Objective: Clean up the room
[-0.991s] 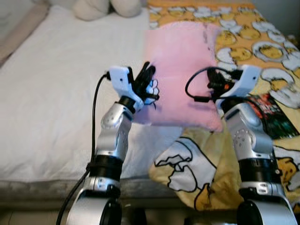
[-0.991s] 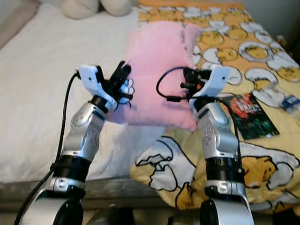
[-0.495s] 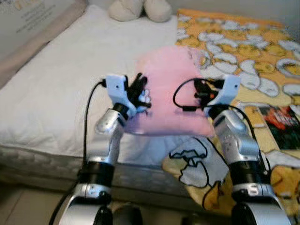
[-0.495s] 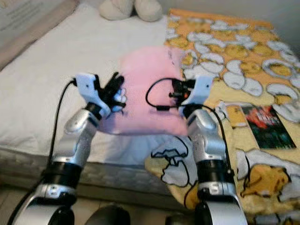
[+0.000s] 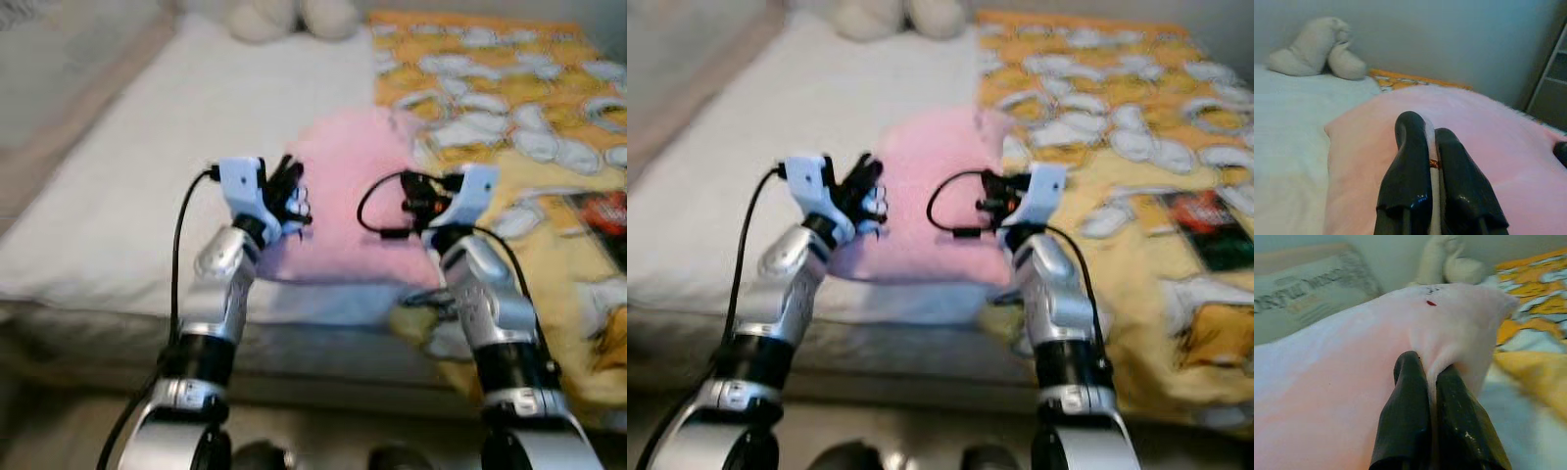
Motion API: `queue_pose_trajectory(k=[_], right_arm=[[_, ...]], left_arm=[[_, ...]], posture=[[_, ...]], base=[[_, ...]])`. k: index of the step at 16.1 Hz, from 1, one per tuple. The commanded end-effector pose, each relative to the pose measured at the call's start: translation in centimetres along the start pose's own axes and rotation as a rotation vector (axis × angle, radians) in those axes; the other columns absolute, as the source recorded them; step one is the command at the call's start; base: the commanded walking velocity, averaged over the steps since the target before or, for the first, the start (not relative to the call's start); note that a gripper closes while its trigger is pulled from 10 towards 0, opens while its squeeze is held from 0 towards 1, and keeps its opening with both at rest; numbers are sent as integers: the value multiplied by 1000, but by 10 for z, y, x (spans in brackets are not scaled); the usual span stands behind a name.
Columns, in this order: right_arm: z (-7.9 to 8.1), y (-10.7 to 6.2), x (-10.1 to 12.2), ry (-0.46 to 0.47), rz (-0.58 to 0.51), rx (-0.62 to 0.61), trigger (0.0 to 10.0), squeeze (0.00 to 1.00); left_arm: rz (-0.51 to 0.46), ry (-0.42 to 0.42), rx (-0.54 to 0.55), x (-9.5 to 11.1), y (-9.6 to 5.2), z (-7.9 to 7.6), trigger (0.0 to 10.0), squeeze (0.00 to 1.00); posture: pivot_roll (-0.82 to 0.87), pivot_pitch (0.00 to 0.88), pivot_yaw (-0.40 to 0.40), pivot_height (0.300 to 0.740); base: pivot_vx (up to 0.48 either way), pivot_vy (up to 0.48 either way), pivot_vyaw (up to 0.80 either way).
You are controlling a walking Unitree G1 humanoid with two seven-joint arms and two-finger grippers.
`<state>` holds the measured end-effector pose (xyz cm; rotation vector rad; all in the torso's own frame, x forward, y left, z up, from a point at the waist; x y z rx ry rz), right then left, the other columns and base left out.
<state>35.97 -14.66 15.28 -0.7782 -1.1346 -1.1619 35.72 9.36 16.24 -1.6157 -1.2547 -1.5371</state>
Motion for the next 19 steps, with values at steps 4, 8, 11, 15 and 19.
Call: queue_pose_trajectory(k=[4,8,11,15,19], right_arm=[[-10,-1,9,-8,-42,-33,0,0],[-8,3,11,-17,-37,-12,0,0],[-8,4,13,-16,-44,-7,0,0],[-1,7,4,4,-31,10,0,0],[0,7,3,5,-26,15,0,0]], left_arm=[[-13,-20,-11,0,2,-11,0,0],[5,-17,-9,-3,5,-11,0,0],[1,-29,-1,-3,6,-10,0,0],[-1,17,21,0,3,-1,0,0],[5,59,31,1,3,2,0,0]], posture=[[-67,0,34,718],[-75,0,14,718],[-76,0,13,718],[-45,0,12,718],[-43,0,12,718]], base=[[0,480,0],[0,479,0],[0,477,0],[0,462,0],[0,103,0]])
Point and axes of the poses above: a point about 5 cm out from each wrist's last joint towards the gripper, its own y axis pointing out of the wrist towards the gripper, its own x axis along the axis of the wrist's last joint, z = x × y, the point moved 1 cm from there along y, pointing out of the wrist towards the gripper, and after that the axes turned 1 degree about y, right-handed, at the moved point
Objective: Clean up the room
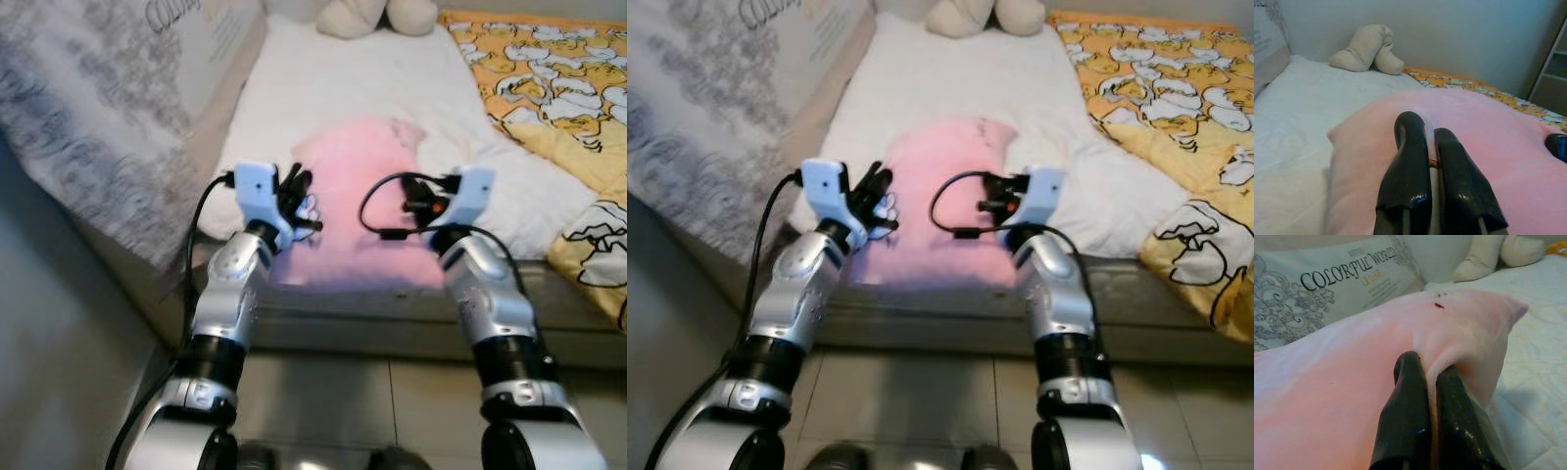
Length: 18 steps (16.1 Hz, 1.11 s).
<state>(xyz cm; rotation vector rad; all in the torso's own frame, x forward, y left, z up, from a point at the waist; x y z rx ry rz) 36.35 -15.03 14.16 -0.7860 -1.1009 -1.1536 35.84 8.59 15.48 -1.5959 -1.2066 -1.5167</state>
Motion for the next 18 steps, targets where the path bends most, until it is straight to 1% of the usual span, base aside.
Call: queue_pose_trajectory(k=[1,4,10,18], right_arm=[[7,5,12,-15,-51,26,0,0],[8,6,12,-21,-55,28,0,0],[6,5,13,-29,-58,23,0,0],[7,7,13,-34,-58,35,0,0]], left_arm=[[-38,27,9,10,0,7,0,0],[-33,37,37,11,1,11,0,0],[-42,35,64,12,3,13,0,0],[-41,41,75,13,5,17,0,0]], posture=[[-43,0,12,718],[-49,0,15,718],[-55,0,17,718],[-47,0,15,718]], base=[[424,0,0],[459,0,0],[460,0,0],[459,0,0]])
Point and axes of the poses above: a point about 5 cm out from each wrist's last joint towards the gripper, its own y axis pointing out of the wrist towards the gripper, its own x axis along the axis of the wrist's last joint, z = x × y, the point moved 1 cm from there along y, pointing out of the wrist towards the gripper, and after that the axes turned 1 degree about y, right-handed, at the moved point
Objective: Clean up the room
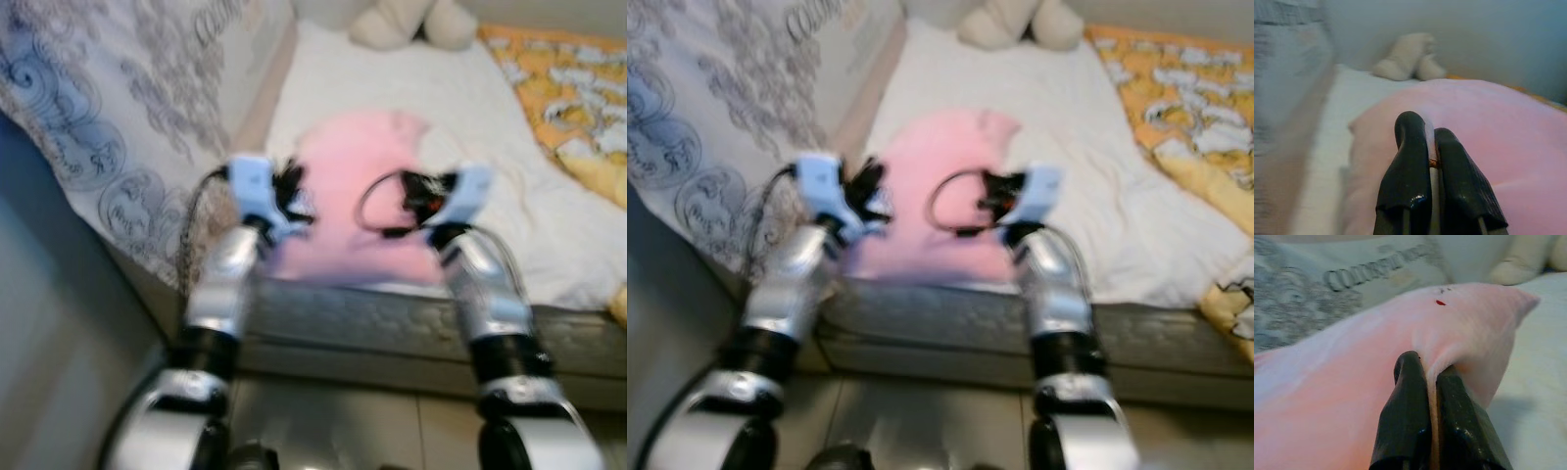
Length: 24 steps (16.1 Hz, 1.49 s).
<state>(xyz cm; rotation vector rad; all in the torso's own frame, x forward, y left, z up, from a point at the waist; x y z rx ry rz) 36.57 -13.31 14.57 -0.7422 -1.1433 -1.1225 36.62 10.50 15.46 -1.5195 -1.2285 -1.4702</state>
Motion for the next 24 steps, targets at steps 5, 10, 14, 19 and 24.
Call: queue_pose_trajectory(k=[5,10,14,19,24], right_arm=[[-9,0,14,-25,-47,-20,0,0],[-11,0,15,-28,-51,-25,0,0],[-11,-2,12,-25,-46,-27,0,0],[-13,-4,12,-28,-42,-33,0,0],[-36,10,24,-202,27,-79,10000,0]], left_arm=[[-47,10,-3,11,6,-4,0,0],[-40,2,-3,9,7,-5,0,0],[-30,5,-4,11,15,-4,0,0],[-23,5,-28,14,29,-12,0,0],[53,-19,-44,23,59,-40,10000,0]], posture=[[-48,0,16,718],[-53,0,19,718],[-56,0,19,718],[-60,5,17,718],[-78,48,24,718]], base=[[451,0,0],[388,282,0],[382,292,0],[379,292,0],[246,115,0]])
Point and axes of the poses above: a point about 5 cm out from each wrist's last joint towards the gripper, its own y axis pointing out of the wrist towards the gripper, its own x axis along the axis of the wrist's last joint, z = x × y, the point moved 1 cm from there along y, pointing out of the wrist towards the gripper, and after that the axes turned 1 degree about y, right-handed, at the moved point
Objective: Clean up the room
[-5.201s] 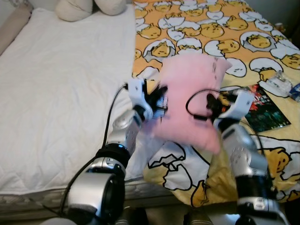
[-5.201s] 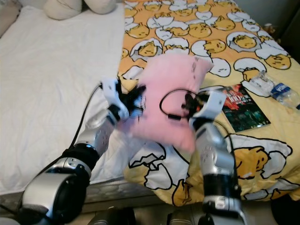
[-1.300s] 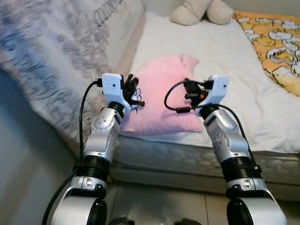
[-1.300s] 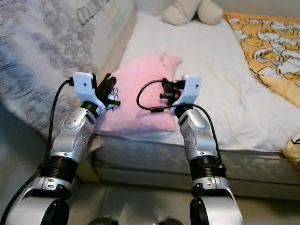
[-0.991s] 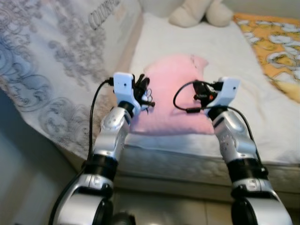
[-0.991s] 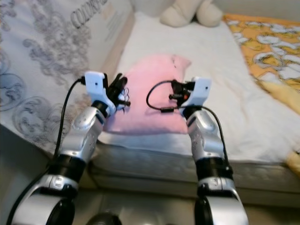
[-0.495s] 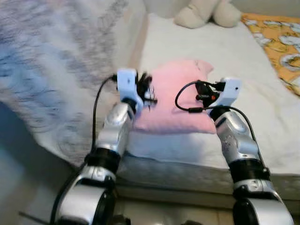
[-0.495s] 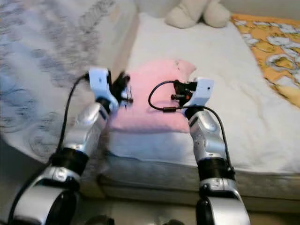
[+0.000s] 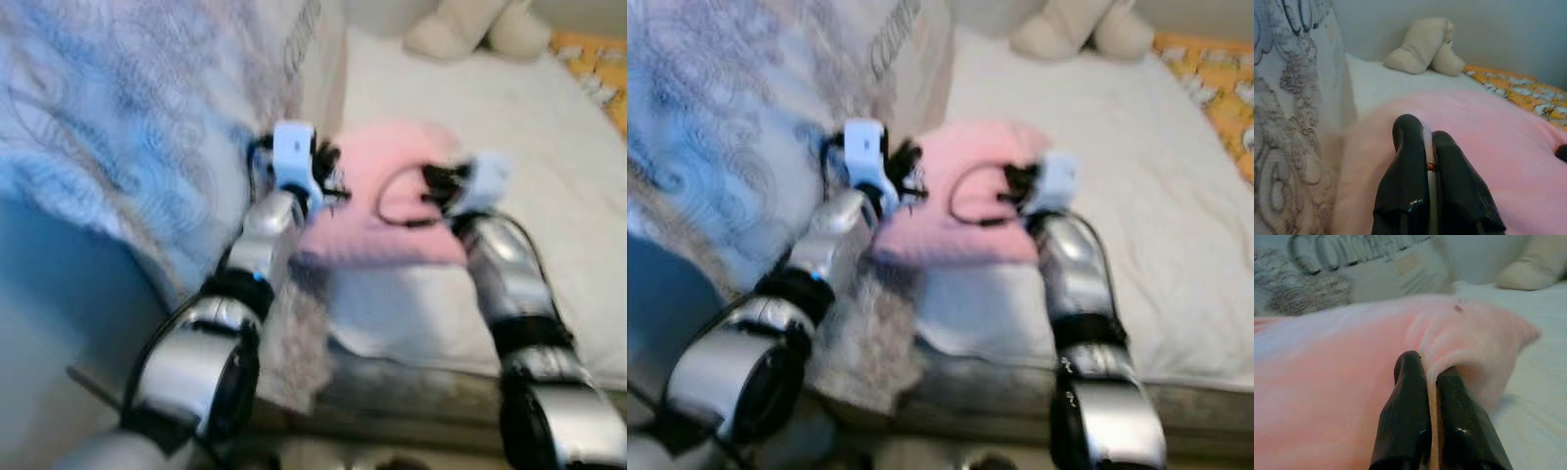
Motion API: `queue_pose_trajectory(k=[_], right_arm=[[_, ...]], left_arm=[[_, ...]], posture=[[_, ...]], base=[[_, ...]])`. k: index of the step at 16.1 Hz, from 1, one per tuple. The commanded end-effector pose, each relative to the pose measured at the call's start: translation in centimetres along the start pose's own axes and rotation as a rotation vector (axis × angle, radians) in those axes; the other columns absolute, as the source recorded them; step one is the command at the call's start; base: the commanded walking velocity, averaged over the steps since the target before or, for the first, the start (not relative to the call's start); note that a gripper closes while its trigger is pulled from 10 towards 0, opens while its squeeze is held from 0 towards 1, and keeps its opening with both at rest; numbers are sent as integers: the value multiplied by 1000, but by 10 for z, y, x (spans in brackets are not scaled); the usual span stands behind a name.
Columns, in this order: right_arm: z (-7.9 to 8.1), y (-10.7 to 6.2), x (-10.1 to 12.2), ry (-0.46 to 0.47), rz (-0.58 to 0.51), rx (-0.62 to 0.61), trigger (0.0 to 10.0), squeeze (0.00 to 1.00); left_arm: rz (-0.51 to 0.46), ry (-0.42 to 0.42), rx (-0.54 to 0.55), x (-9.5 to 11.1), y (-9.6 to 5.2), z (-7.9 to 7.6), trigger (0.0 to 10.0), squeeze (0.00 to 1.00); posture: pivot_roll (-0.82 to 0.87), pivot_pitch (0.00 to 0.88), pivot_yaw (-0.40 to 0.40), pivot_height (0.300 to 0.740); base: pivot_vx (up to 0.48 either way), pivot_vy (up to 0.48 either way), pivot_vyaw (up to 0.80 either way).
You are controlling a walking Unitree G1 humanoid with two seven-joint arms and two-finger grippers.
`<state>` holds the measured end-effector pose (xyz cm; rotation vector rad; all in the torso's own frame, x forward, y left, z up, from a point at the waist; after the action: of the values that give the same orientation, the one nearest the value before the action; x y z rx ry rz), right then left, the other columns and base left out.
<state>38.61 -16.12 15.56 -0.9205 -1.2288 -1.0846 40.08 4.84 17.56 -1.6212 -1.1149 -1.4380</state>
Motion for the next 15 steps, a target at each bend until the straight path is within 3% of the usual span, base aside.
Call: queue_pose_trajectory(k=[1,3,6,9,12,13,15], right_arm=[[-9,-1,6,-42,-15,-13,10000,0],[-13,5,9,-98,8,-21,10000,0],[-20,5,3,-177,56,-21,10000,0],[-24,0,-11,-319,121,13,10000,0],[-30,4,1,-529,154,59,10000,0],[-35,9,18,-516,121,28,10000,0],[-38,9,26,-397,67,-8,10000,0]], left_arm=[[-47,1,16,16,5,3,10000,0],[2,-11,94,9,7,2,10000,0],[36,-16,114,-2,7,-7,10000,0],[71,-77,173,-19,2,-10,10000,0],[132,-137,201,-44,-4,-28,10000,0],[138,-129,179,-51,-6,-40,10000,0],[114,-59,131,-51,-7,-49,10000,0]], posture=[[-79,51,25,718],[-86,84,33,718],[-92,124,45,718],[-105,169,53,718],[-105,209,29,718],[-100,217,14,718],[-85,214,0,718]], base=[[0,0,0],[0,0,0],[0,0,0],[0,0,0],[0,0,0],[0,0,0],[0,0,0]])
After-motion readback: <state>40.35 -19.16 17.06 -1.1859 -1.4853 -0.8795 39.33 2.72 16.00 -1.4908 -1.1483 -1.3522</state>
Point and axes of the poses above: a point about 5 cm out from each wrist's last joint towards the gripper, its own y axis pointing out of the wrist towards the gripper, its own x axis along the axis of the wrist's last joint, z = x × y, the point moved 1 cm from there along y, pointing out of the wrist towards the gripper, and after that the axes turned 1 degree about y, right-handed, at the moved point
